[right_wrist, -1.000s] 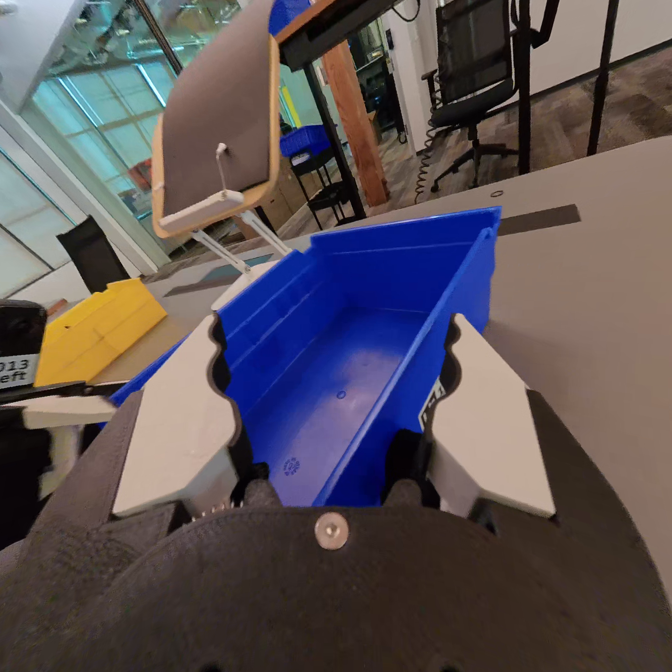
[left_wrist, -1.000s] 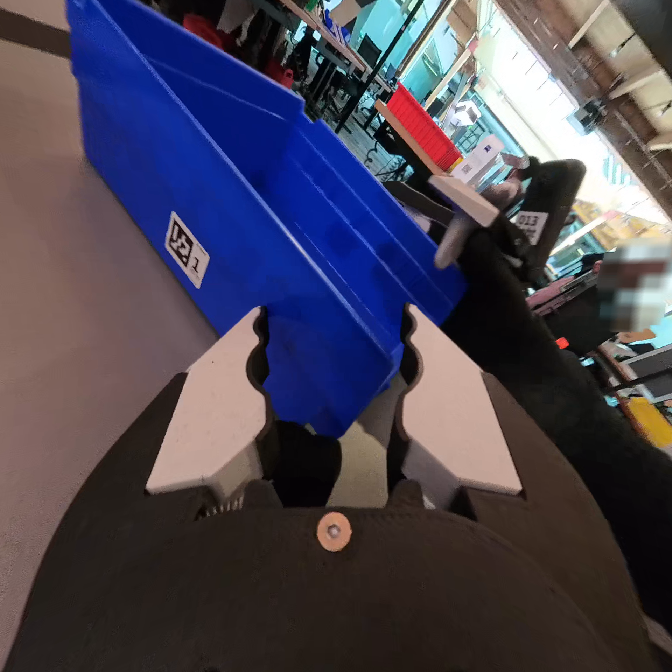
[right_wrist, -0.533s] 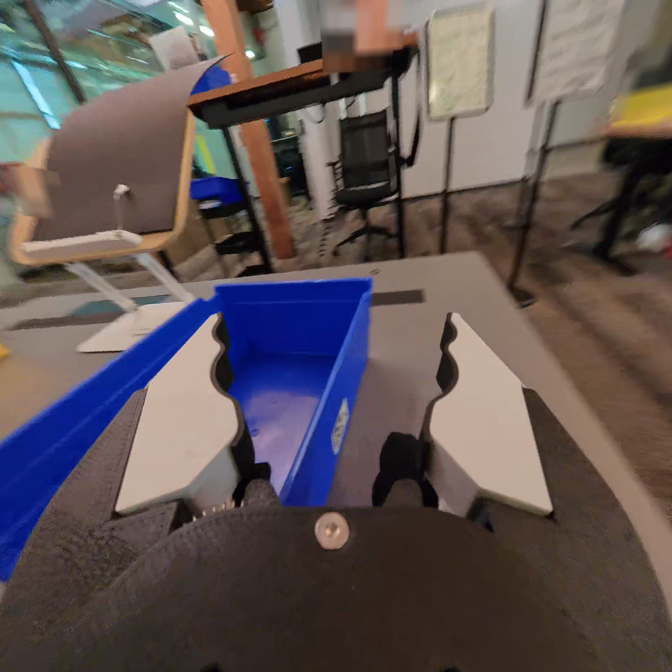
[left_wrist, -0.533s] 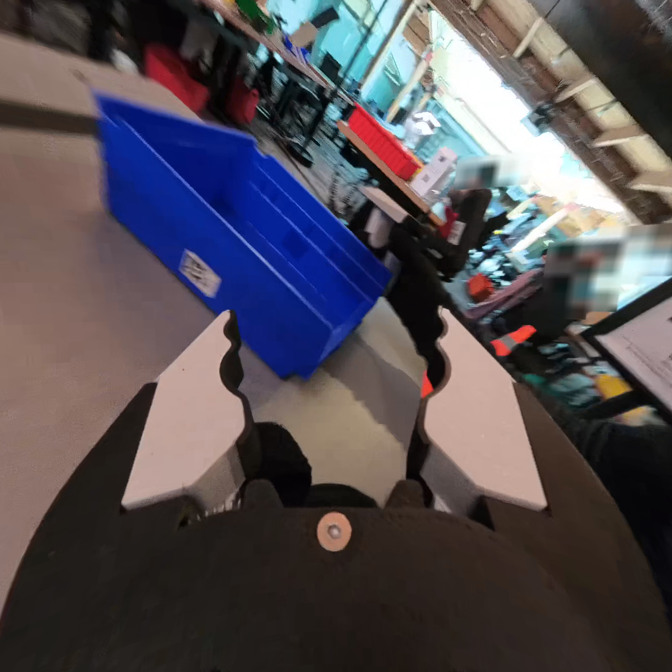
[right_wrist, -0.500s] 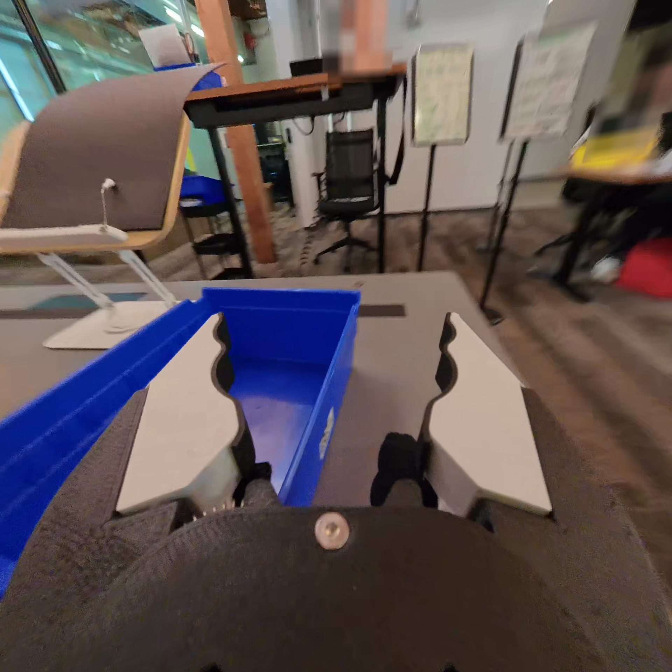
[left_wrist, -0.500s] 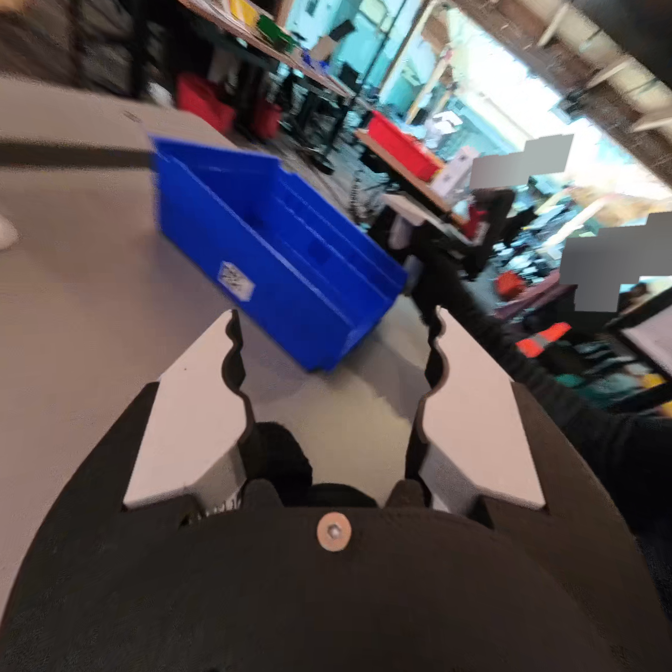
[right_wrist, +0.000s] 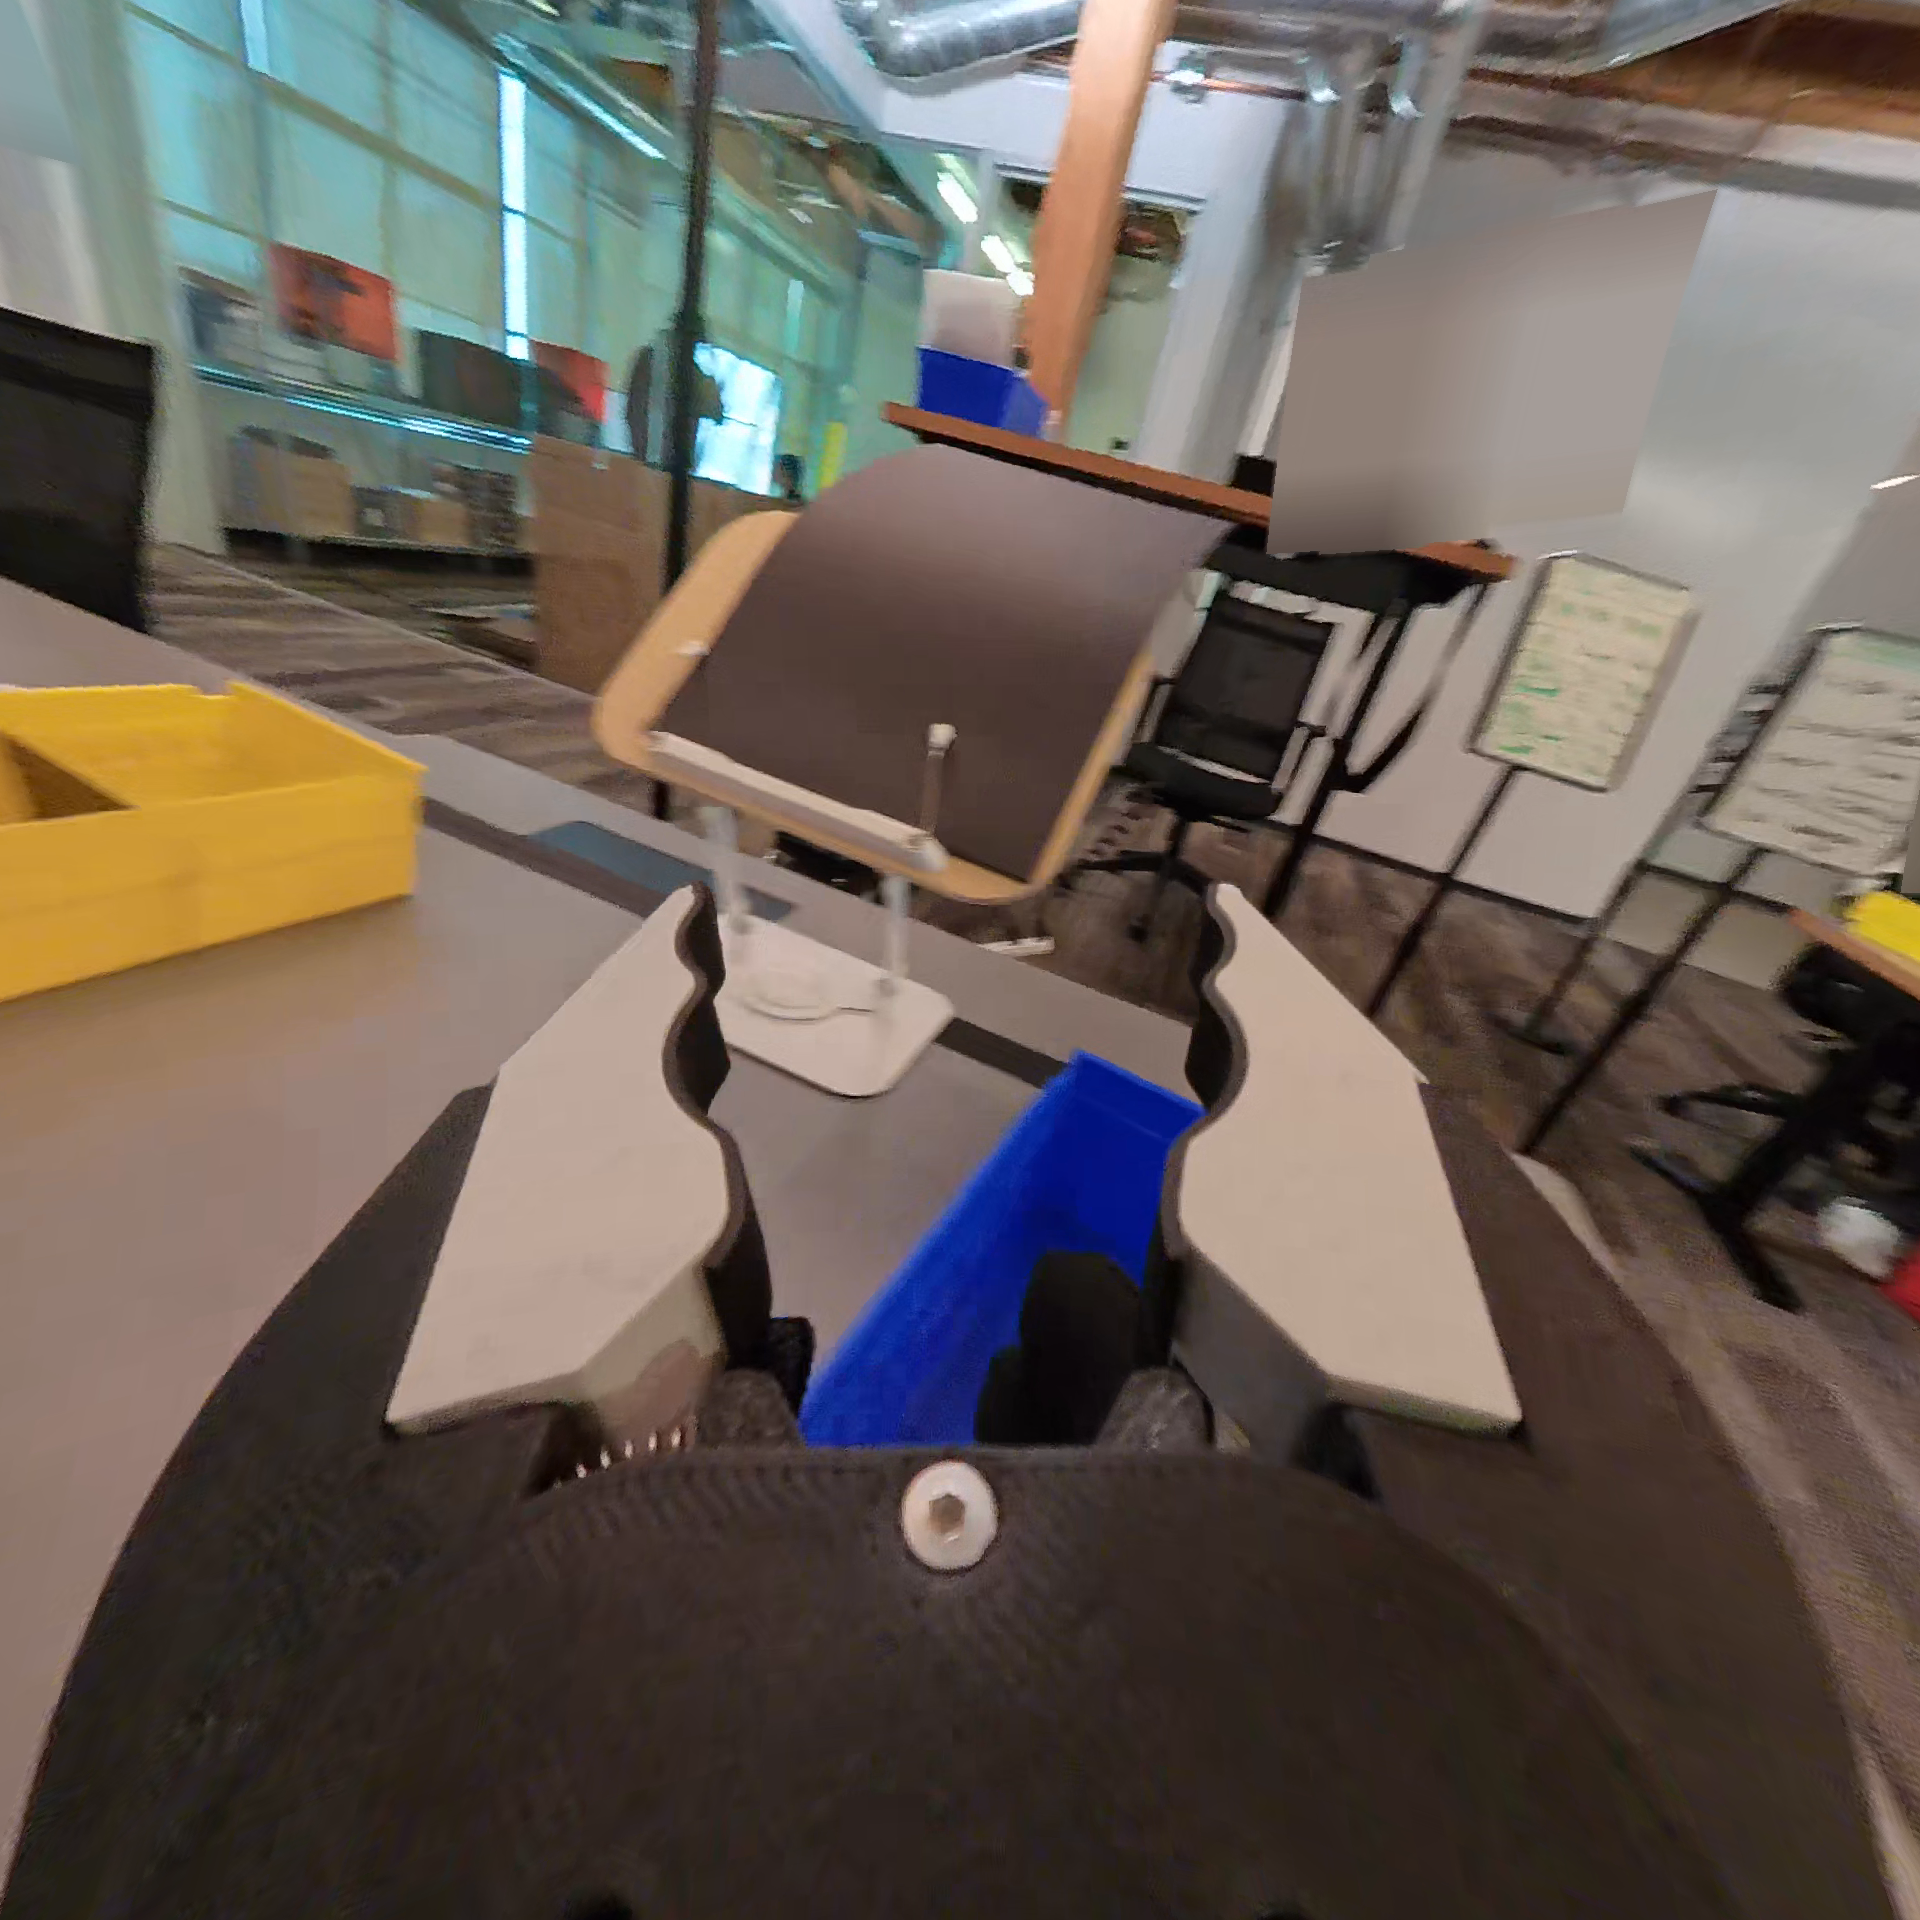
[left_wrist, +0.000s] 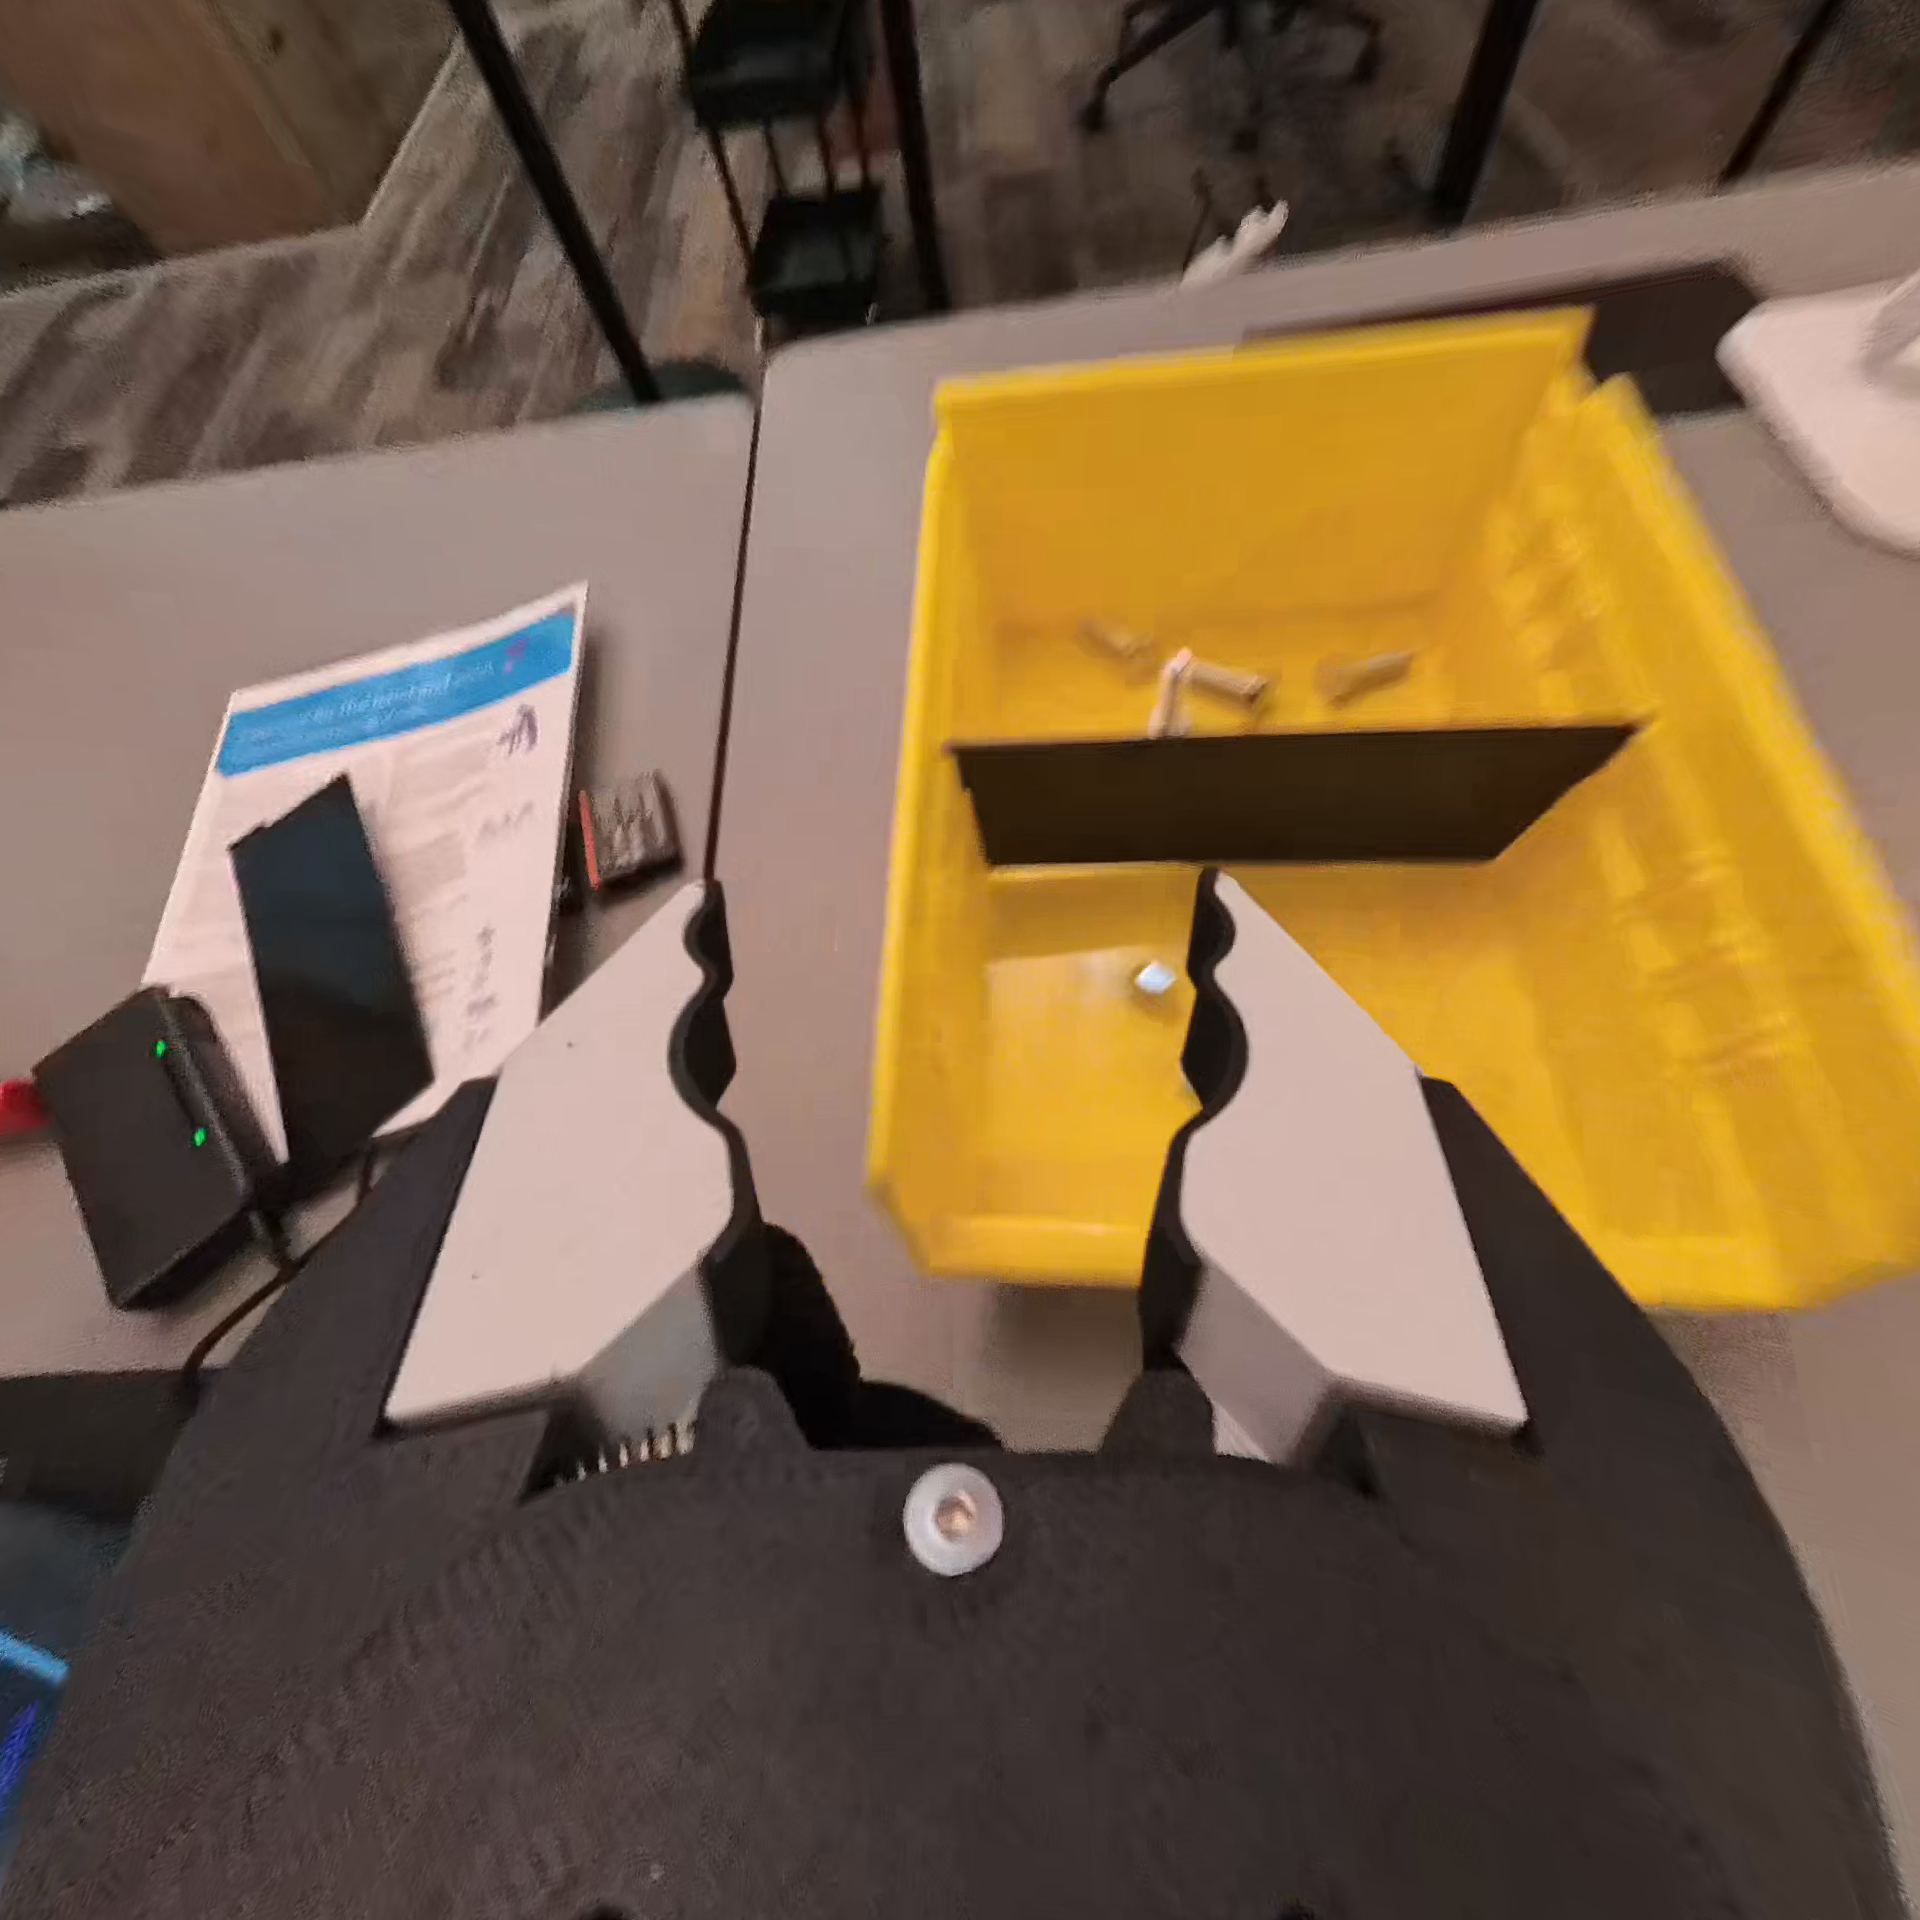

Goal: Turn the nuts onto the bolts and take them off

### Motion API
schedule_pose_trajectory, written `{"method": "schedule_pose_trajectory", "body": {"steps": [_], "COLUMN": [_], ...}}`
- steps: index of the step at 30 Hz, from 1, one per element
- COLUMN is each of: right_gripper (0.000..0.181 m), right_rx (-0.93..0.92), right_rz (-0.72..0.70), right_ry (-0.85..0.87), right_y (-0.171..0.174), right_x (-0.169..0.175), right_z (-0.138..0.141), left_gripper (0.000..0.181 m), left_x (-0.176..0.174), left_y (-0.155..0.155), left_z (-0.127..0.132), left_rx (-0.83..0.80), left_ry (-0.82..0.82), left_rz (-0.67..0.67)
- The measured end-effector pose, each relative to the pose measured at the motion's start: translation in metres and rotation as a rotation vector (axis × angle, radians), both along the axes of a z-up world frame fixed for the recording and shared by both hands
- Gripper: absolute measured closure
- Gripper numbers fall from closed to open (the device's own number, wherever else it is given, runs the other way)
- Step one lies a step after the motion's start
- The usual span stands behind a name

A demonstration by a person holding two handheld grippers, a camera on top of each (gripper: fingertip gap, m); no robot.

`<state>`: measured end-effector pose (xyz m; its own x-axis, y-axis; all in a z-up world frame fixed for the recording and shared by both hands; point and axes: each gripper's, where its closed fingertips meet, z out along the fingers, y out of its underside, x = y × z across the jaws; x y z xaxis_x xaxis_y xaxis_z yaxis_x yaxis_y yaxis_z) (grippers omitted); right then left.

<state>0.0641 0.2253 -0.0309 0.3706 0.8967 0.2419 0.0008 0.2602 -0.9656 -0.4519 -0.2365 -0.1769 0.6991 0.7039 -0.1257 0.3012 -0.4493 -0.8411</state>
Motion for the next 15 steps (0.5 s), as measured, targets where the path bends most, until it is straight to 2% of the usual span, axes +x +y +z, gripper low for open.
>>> {"method": "schedule_pose_trajectory", "body": {"steps": [4, 8, 10, 12, 15], "right_gripper": [0.091, 0.089, 0.090, 0.090, 0.091], "right_rx": [-0.063, -0.106, -0.130, -0.151, -0.181], "right_rz": [0.131, 0.203, 0.229, 0.255, 0.286], "right_ry": [-0.045, -0.100, -0.123, -0.136, -0.153], "right_y": [-0.055, -0.092, -0.106, -0.119, -0.138], "right_x": [-0.034, -0.057, -0.067, -0.076, -0.088], "right_z": [-0.012, -0.030, -0.039, -0.045, -0.057], "left_gripper": [0.105, 0.145, 0.177, 0.177, 0.178], "left_x": [-0.014, -0.016, -0.010, -0.008, -0.003], "left_y": [-0.012, -0.011, -0.005, -0.006, -0.016], "left_z": [-0.061, -0.093, -0.095, -0.095, -0.095], "left_rx": [-0.065, -0.028, 0.047, 0.072, 0.014], "left_ry": [-0.135, -0.250, -0.283, -0.299, -0.263], "left_rz": [-0.024, -0.065, -0.114, -0.125, -0.124]}}
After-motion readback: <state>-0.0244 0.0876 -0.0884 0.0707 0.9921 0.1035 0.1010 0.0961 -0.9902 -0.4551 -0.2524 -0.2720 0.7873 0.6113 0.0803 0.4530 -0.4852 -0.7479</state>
